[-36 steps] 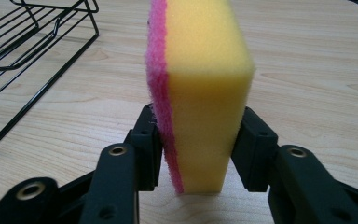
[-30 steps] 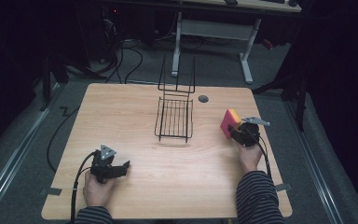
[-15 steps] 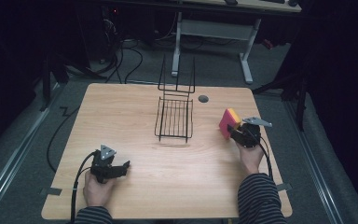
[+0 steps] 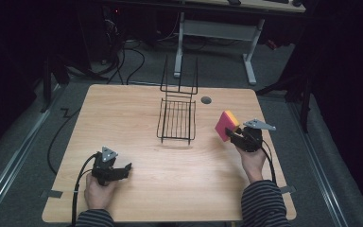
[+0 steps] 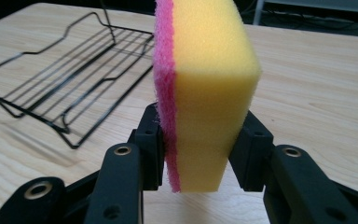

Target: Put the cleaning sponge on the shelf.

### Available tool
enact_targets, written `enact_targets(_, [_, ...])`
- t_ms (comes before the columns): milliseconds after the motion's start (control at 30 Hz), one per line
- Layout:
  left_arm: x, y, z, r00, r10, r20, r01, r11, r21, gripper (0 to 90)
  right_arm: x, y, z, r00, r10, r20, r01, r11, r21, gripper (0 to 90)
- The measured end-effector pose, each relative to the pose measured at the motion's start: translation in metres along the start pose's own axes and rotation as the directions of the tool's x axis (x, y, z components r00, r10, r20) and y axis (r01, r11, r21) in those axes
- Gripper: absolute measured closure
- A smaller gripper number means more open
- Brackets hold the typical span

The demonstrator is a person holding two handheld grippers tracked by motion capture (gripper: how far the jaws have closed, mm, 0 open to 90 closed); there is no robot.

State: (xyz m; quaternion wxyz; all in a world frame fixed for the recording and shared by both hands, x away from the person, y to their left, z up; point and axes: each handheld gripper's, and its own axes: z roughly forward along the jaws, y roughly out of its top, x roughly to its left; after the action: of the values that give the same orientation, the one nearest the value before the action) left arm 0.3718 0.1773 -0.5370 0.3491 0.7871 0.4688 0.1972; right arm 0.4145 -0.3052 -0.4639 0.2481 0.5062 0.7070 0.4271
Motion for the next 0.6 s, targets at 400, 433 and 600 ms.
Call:
enact_targets(400, [0.0, 0.0, 0.0, 1.0, 0.0, 0.0, 0.0, 1.0, 0.0, 19.2, 0.019, 0.009, -0.017, 0.9972, -0.03, -0.069, 0.028, 0.999, -0.031, 61.2])
enact_targets(433, [0.0, 0.0, 0.0, 1.0, 0.0, 0.0, 0.0, 1.0, 0.0, 19.2, 0.021, 0.01, -0.017, 0.9966, -0.039, -0.072, 0.037, 0.999, -0.033, 61.2])
enact_targets(600, [0.0, 0.0, 0.0, 1.0, 0.0, 0.0, 0.0, 1.0, 0.0, 19.2, 0.03, 0.015, -0.019, 0.9938, -0.06, -0.094, 0.057, 0.998, -0.038, 61.2])
